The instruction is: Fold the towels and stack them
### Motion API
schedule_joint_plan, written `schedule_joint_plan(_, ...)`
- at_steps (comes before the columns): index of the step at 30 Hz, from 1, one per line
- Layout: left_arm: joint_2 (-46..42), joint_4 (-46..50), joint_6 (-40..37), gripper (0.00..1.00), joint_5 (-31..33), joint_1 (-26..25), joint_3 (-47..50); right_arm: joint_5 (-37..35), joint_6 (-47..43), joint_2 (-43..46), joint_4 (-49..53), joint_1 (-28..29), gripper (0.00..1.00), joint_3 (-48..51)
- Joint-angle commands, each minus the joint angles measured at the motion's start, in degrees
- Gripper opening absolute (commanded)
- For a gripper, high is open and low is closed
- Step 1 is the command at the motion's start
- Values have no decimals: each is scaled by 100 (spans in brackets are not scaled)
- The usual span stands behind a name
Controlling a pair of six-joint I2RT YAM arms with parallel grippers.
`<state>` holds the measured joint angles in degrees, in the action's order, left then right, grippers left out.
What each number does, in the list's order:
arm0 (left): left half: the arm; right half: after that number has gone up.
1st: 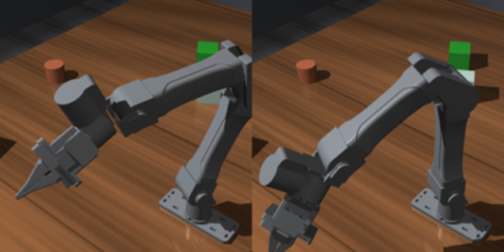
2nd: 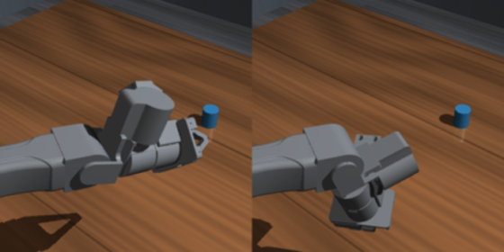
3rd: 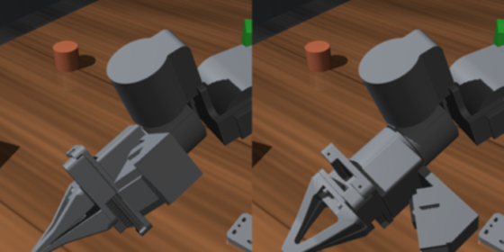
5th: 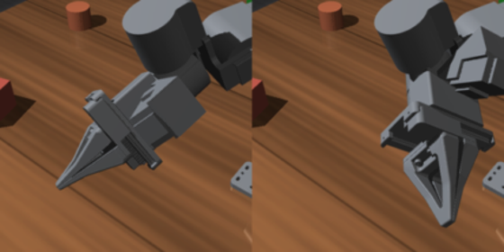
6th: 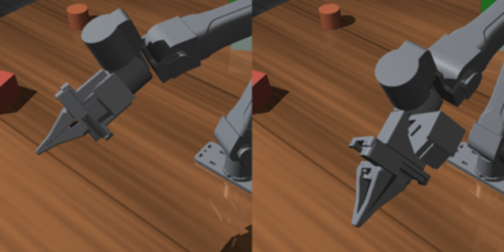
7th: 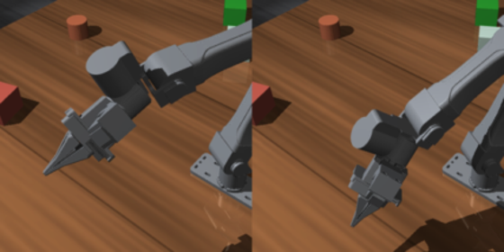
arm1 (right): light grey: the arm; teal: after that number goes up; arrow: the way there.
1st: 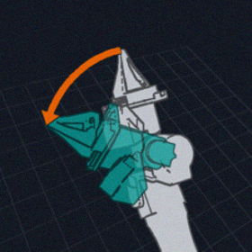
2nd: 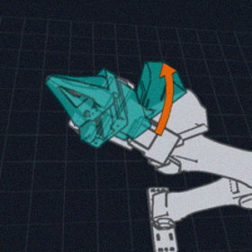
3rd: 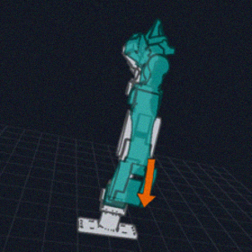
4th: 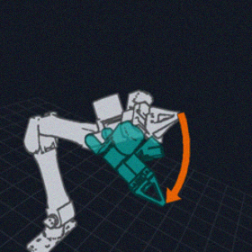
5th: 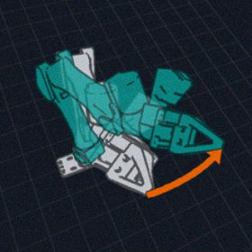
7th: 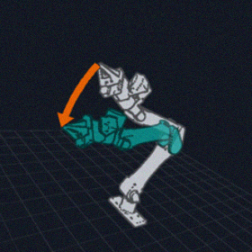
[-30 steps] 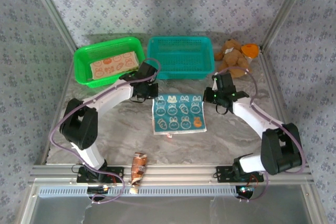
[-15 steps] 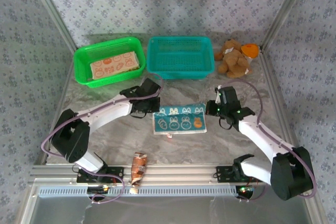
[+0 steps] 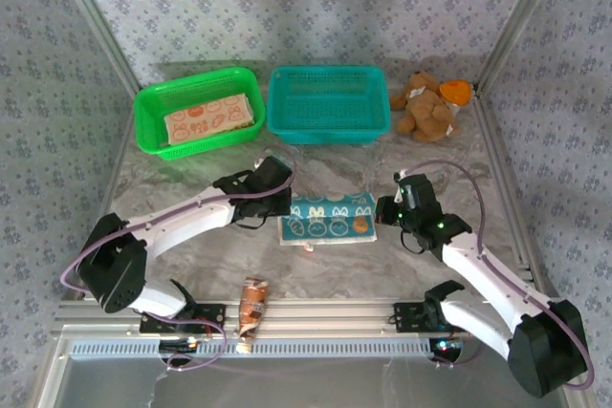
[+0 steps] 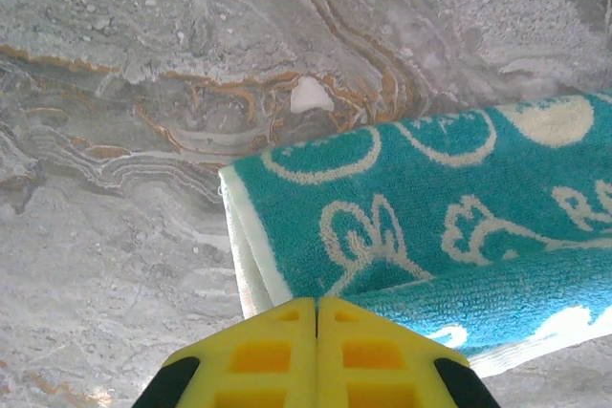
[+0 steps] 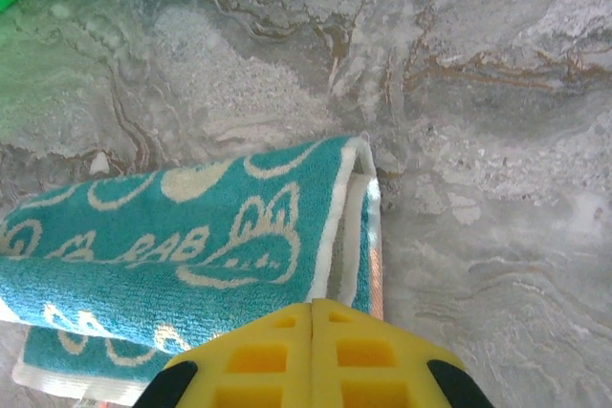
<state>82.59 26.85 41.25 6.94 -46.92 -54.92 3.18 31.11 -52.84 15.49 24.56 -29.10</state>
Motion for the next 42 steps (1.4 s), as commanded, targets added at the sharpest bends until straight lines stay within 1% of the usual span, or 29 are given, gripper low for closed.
schedule_joint_plan(1, -64, -55, 160, 0, 119, -87, 119, -183, 182, 35, 144, 98, 0, 221)
schedule_joint_plan(6, -43, -183, 283, 0, 184, -242, 289, -309, 220, 43, 73, 186, 0, 425)
schedule_joint_plan(14, -42, -472, 426, 0, 304, -456, 687, -321, 315, 98, -148, 262, 0, 837)
schedule_joint_plan(19, -85, -589, 483, 1, 359, -567, 851, -442, 341, 150, -94, 398, 0, 836)
schedule_joint_plan(20, -104, -576, 495, 1, 374, -589, 860, -453, 373, 177, -62, 413, 0, 830)
schedule_joint_plan(21, -115, -568, 496, 2, 392, -610, 867, -451, 406, 206, -35, 427, 5, 836)
schedule_joint_plan(22, -145, -554, 504, 6, 389, -623, 883, -450, 441, 246, 8, 452, 13, 833)
schedule_joint_plan(23, -182, -522, 516, 16, 381, -642, 887, -462, 448, 291, 89, 479, 24, 838)
schedule_joint_plan(24, -219, -473, 541, 27, 381, -652, 881, -464, 448, 320, 181, 497, 30, 828)
schedule_joint_plan(25, -271, -418, 573, 33, 374, -674, 878, -443, 583, 375, 282, 518, 34, 806)
schedule_joint_plan(27, -391, -308, 633, 34, 371, -722, 892, -444, 620, 472, 486, 557, 35, 749)
schedule_joint_plan(28, -445, -241, 670, 37, 370, -731, 887, -458, 624, 525, 586, 567, 35, 715)
schedule_joint_plan(29, -503, -153, 710, 40, 360, -731, 873, -448, 617, 554, 665, 574, 35, 674)
schedule_joint_plan(31, -577, -18, 759, 40, 369, -731, 852, -470, 597, 532, 818, 563, 35, 544)
schedule_joint_plan(37, -415, 146, 861, 42, 296, -681, 653, -275, 545, -51, 867, 550, 26, 120)
schedule_joint_plan(38, -335, 133, 863, 41, 276, -659, 610, -281, 335, -189, 833, 544, 25, 38)
schedule_joint_plan(40, -175, 118, 852, 33, 233, -626, 484, -261, 193, -430, 766, 549, 19, -130)
schedule_joint_plan(41, -103, 88, 841, 32, 197, -626, 439, -234, 171, -540, 740, 549, 19, -209)
schedule_joint_plan(42, -46, 59, 842, 26, 186, -626, 415, -201, 151, -639, 704, 547, 18, -256)
